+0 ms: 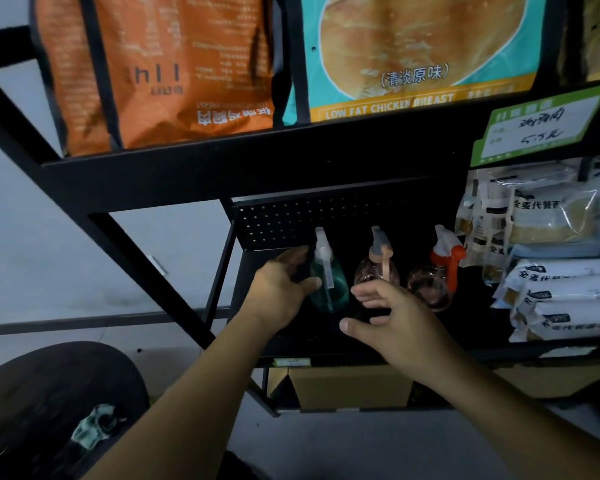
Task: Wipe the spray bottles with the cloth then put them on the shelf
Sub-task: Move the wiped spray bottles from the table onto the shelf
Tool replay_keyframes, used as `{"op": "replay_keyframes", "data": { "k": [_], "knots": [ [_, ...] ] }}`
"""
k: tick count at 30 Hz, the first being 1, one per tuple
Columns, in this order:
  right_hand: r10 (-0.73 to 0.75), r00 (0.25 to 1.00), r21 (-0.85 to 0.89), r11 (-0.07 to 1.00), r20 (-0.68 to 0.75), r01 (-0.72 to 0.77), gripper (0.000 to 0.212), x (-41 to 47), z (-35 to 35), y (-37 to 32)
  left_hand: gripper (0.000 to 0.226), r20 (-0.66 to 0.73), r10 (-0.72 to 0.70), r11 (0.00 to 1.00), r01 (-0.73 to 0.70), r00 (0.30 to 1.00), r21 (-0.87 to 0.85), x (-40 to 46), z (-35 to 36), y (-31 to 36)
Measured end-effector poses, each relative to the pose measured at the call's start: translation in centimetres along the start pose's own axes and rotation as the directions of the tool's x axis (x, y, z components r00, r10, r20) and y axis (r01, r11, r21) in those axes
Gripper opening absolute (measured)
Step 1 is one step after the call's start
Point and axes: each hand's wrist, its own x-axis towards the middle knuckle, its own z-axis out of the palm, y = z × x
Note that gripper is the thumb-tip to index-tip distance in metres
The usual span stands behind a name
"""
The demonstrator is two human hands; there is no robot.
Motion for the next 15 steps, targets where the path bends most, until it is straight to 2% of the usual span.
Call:
{"op": "replay_keyframes", "data": {
  "k": [2,8,15],
  "knots": [
    [-0.009,1.0,-0.012,1.0,0.013,0.009,0.049,-0.2,0.3,-0.8,0.066,-0.005,-0.009,0.999,0.009,1.0,0.054,-1.7,-1.3,0.1],
    [-0.062,0.995,-0.023,0.998,0.076,0.063,0.05,-1.3,1.8,-3.9,0.068,-0.029,0.077,0.946,-0.064,0.997,0.318,-8.4,-6.2,0.4],
    [-0.153,0.979,-0.022,0.987,0.136,0.158,0.049,-3.3,4.6,-8.3,0.068,-0.171,0.064,0.941,-0.002,0.983,0.339,-16.9,-11.9,-0.8]
  ]
}}
